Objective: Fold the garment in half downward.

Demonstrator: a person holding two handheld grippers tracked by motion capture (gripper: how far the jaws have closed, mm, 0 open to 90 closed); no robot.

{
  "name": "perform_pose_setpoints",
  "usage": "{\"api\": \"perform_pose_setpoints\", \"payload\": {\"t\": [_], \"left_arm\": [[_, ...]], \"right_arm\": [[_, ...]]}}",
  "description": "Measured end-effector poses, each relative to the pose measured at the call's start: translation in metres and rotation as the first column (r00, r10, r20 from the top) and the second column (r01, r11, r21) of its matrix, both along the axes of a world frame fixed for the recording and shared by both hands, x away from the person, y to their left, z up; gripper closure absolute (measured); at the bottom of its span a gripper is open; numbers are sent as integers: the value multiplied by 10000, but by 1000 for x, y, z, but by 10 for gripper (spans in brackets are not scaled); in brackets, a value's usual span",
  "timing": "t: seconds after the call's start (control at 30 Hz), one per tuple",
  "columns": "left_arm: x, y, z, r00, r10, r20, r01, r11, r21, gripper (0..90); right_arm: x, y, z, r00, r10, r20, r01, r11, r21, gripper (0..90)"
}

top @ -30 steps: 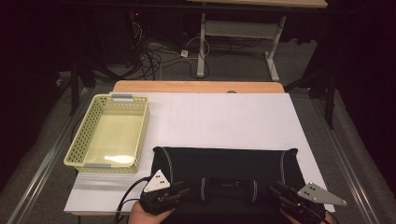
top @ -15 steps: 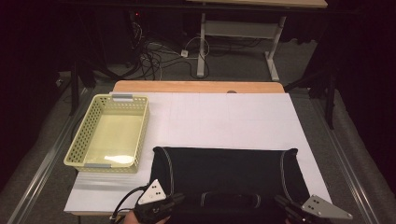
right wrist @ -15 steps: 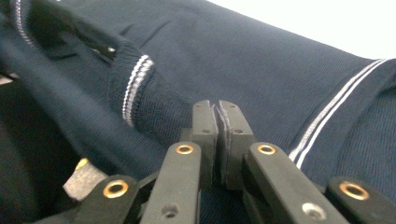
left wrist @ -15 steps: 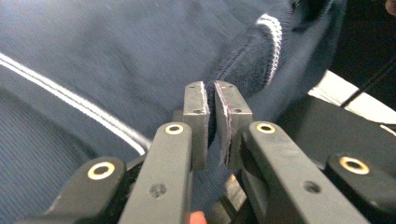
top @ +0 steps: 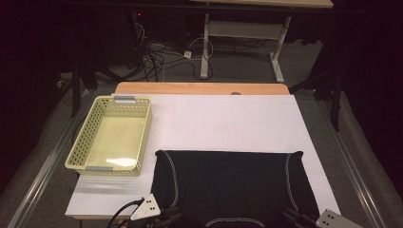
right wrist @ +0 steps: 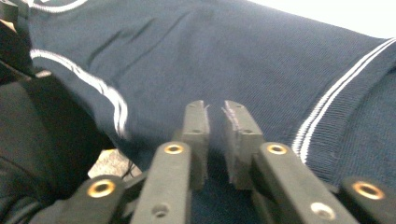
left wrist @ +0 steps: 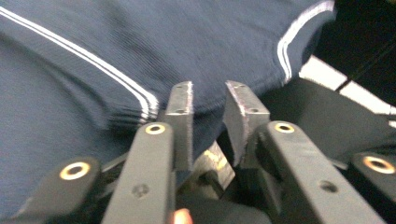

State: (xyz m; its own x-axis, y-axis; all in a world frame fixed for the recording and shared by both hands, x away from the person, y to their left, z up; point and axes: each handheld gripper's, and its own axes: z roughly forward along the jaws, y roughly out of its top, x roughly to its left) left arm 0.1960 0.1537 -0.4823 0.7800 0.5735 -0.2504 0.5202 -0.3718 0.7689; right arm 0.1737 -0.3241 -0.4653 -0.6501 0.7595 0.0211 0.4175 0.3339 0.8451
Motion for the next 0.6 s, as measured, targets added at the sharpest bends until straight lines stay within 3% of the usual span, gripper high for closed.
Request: {"api": "perform_pose_setpoints", "payload": {"t": [0.13,0.37,0.6], "left_arm": [[2,3,-1,9996,227,182,-224,9996,-173,612],[9,10,-6,9951,944,306,-934,9951,-314,432],[14,16,-9,9886,1433,463,-1416,9892,-379,292]], "right_arm": [[1,-3,2,10000,-79,42,77,9987,512,687],[6,-7,-5,9986,-515,-99,520,9970,581,487],[11,-13,-11,9961,-881,41,876,9938,691,279]]}}
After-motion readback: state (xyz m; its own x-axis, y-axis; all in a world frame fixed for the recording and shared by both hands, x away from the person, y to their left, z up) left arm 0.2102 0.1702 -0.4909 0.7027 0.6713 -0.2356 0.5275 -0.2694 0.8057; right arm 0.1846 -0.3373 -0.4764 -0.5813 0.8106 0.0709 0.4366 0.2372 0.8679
